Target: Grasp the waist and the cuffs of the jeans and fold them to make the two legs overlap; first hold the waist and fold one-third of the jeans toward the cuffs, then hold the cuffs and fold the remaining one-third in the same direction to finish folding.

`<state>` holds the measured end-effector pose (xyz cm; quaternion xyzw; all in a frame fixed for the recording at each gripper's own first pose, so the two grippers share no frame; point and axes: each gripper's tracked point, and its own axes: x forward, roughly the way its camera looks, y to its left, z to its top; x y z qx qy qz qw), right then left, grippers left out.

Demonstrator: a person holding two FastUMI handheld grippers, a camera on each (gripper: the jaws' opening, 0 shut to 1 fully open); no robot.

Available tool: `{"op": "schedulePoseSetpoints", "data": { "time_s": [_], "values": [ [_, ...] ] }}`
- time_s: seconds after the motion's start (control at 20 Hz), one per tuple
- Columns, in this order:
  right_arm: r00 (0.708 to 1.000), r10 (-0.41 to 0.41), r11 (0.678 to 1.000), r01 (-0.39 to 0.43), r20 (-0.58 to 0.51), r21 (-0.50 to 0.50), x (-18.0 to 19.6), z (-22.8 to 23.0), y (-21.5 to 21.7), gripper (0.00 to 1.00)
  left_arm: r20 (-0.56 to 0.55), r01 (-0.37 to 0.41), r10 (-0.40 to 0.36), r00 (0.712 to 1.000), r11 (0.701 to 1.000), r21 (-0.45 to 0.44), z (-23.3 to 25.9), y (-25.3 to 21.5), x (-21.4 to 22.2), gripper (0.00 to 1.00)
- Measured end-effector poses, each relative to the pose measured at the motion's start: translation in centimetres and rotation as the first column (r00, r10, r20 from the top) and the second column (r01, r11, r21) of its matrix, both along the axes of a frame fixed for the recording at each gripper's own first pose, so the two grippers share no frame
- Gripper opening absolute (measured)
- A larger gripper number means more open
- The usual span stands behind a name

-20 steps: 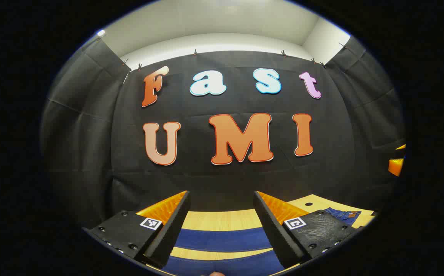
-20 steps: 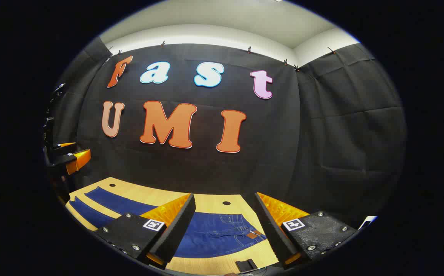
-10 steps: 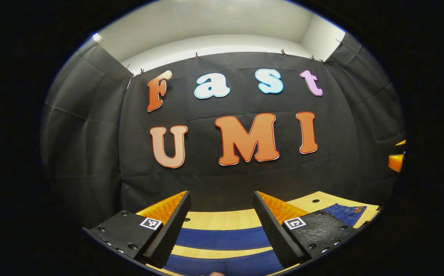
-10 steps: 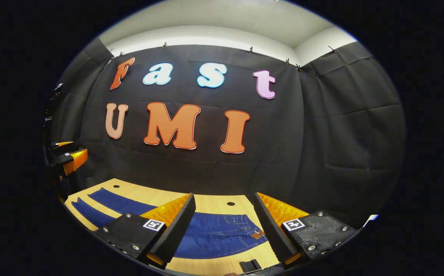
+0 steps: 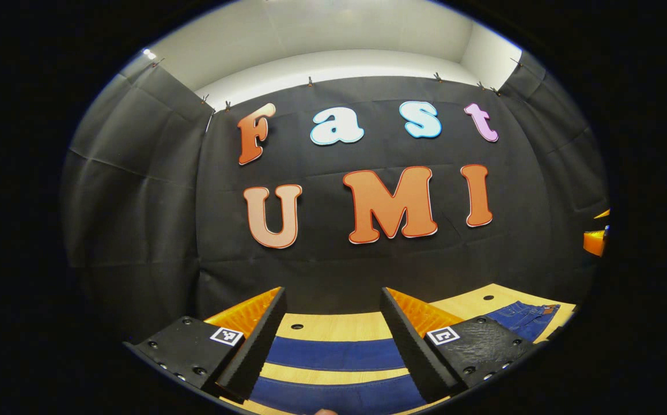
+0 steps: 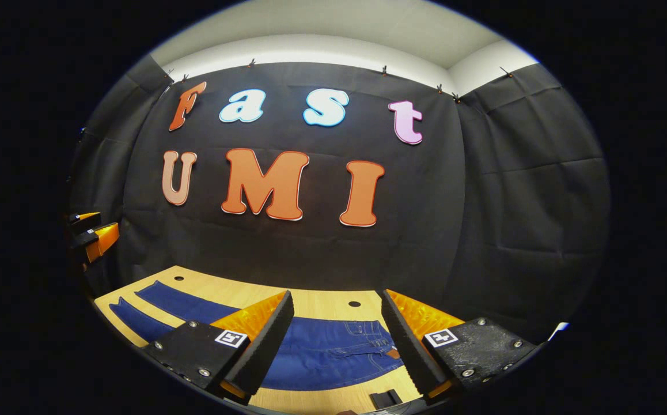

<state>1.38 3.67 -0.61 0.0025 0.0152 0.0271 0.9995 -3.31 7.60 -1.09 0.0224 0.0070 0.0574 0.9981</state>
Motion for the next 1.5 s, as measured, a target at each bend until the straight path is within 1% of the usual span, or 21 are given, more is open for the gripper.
{"op": "schedulePoseSetpoints", "data": {
  "time_s": [0.1,0.15,0.2,0.25,0.3,0.35,0.4,0.45,0.55,0.6,0.65,0.7,0.75,0.8,0.95,1.1,1.2,1.3,1.35,1.4,1.5],
  "values": [
    [1.000,0.004,1.000,-0.004,0.002,-0.007,0.3,0.2,1.0,0.93,-0.001,-0.005,0.005,1.000,1.000,-0.009,-0.2,1.2,-0.1,1.00],
    [1.000,0.004,1.000,-0.004,0.003,-0.012,0.5,0.3,1.5,0.96,0.001,-0.007,0.007,1.000,1.000,-0.012,-0.3,1.7,-0.1,1.00],
    [1.000,0.008,1.000,-0.008,-0.001,-0.011,0.6,0.3,2.2,0.93,0.000,-0.010,0.010,1.000,1.000,-0.013,-0.5,2.5,-0.1,1.00],
    [1.000,0.012,1.000,-0.012,0.000,-0.010,0.7,0.5,3.0,0.96,-0.008,-0.004,0.003,1.000,1.000,-0.018,-0.8,3.2,-0.1,1.00],
    [1.000,0.008,1.000,-0.008,-0.001,-0.008,1.0,0.6,3.5,0.93,-0.023,-0.001,0.000,1.000,1.000,-0.021,-1.3,3.7,0.0,1.00],
    [1.000,0.006,1.000,-0.006,-0.001,-0.002,1.3,0.7,3.9,0.96,-0.036,-0.005,0.004,0.999,1.000,-0.022,-1.8,4.7,0.3,1.00],
    [1.000,0.000,1.000,0.000,-0.001,0.006,1.5,0.9,4.3,0.94,-0.044,-0.005,0.004,0.999,1.000,-0.025,-2.1,5.5,0.4,1.00],
    [1.000,0.015,1.000,-0.015,-0.001,0.019,1.7,0.9,5.0,0.96,-0.053,0.000,-0.001,0.999,1.000,-0.020,-2.5,6.1,0.5,1.00],
    [0.999,0.047,0.998,-0.047,0.004,0.038,2.0,1.2,6.3,0.96,-0.054,0.010,-0.010,0.998,1.000,-0.007,-3.0,7.2,0.7,1.00],
    [0.999,0.042,0.998,-0.042,-0.002,0.038,2.3,1.2,6.2,0.99,-0.057,0.011,-0.012,0.998,1.000,-0.010,-3.3,7.5,1.0,1.00],
    [1.000,0.030,0.999,-0.030,-0.007,0.031,2.6,1.0,5.8,0.96,-0.069,0.013,-0.014,0.998,1.000,-0.015,-4.0,7.8,1.1,1.00],
    [1.000,0.026,0.999,-0.025,-0.011,0.021,3.1,0.8,5.6,0.99,-0.082,0.009,-0.011,0.997,1.000,-0.027,-4.5,8.0,1.4,1.00],
    [1.000,0.020,1.000,-0.020,-0.015,0.009,3.7,0.7,5.4,0.99,-0.091,-0.003,-0.001,0.996,0.999,-0.037,-4.9,8.4,1.7,1.00],
    [1.000,0.013,1.000,-0.013,-0.024,-0.003,4.5,0.3,4.9,0.96,-0.105,-0.021,0.017,0.994,0.999,-0.044,-5.4,8.9,1.9,1.00],
    [0.998,0.000,1.000,-0.001,-0.063,-0.024,7.3,-1.1,3.2,0.96,-0.146,-0.087,0.081,0.986,0.996,-0.029,-6.8,10.5,2.6,1.00],
    [0.994,-0.003,1.000,0.001,-0.114,-0.025,9.8,-3.1,1.3,0.96,-0.211,-0.112,0.097,0.973,0.992,-0.058,-9.0,11.1,3.6,0.99],
    [0.987,0.003,1.000,-0.003,-0.160,0.005,11.2,-5.0,0.2,0.96,-0.284,-0.182,0.151,0.947,0.980,-0.084,-11.7,13.3,3.8,1.00],
    [0.977,0.020,0.998,-0.008,-0.213,0.057,12.5,-7.0,-0.9,0.96,-0.357,-0.252,0.182,0.916,0.954,-0.160,-14.1,14.7,3.5,1.00],
    [0.969,0.029,0.997,-0.010,-0.244,0.079,13.1,-7.9,-1.3,0.96,-0.401,-0.285,0.186,0.897,0.937,-0.201,-15.5,15.3,3.3,1.00],
    [0.962,0.037,0.995,-0.011,-0.272,0.098,13.7,-8.9,-1.9,0.99,-0.444,-0.330,0.201,0.873,0.914,-0.236,-17.0,16.0,3.0,1.00],
    [0.948,0.054,0.992,-0.016,-0.314,0.123,14.9,-10.6,-2.8,0.96,-0.519,-0.413,0.218,0.827,0.862,-0.296,-19.7,16.5,2.7,0.98]
  ]
}}
